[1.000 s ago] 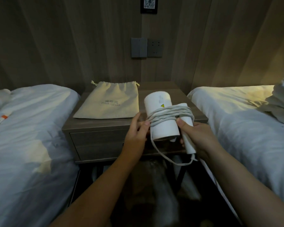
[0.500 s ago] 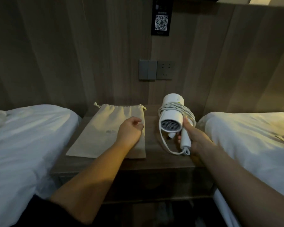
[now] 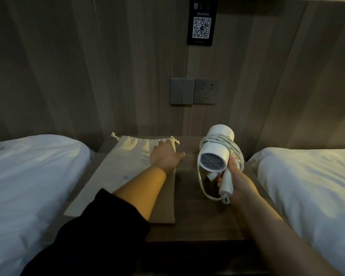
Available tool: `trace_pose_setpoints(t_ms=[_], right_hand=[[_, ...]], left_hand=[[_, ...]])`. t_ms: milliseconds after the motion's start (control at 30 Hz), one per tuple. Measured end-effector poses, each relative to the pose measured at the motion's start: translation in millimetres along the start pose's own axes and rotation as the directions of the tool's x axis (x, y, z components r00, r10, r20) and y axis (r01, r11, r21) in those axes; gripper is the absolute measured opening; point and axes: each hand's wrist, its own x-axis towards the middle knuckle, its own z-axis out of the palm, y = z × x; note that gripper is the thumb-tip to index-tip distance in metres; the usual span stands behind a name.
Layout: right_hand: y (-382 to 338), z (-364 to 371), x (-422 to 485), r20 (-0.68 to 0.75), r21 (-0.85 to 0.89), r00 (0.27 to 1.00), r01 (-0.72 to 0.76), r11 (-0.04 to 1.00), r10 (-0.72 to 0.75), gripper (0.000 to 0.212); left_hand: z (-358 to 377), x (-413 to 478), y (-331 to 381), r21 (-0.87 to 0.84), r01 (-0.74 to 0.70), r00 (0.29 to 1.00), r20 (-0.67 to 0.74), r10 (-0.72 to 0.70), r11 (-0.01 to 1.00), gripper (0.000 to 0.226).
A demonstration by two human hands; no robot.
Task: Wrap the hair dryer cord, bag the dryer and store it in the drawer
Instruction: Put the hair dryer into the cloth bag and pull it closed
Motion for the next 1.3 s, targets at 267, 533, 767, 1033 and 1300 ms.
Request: trace_pose_setpoints(t_ms=[267,533,767,1033,1300], right_hand=[[-0.7,2.4,-0.9,-0.036,-0.177,0.999,-0.008,0.984,0.001,0.075],[-1.1,-5.8,-6.9,0.061,-0.029,0.998,0.022,0.999,-0.020,0.044],[-8.0,-44.9,-23.7,0.184,0.053,0.982,0.033,0.998,-0.042,0.056],[-8.6,-83.8,-48.2,0.127,0.044,0.985,0.108,0.993,-0.112,0.041],[-3.9,-89.4,-57.2,0.153,-0.079,0.979,0.148,0.986,-0.134,0.056]], left_hand=[[6.3,13.2,6.8,0.349,-0.057,0.995,0.097,0.025,0.935,0.030],[-25.9,-2.3,1.6,0.304,-0.283,0.954,-0.004,0.299,0.910,0.029],[-57.2,-50.4,-10.3,0.311,-0.644,0.732,-0.013,0.681,0.699,0.020],[-44.5,-95.1,-42.7,0.534,-0.846,0.194,0.296,0.935,0.007,0.009],[-70.3,-108.0,-38.1,0.401,-0.402,0.898,0.346,0.270,0.823,0.028]])
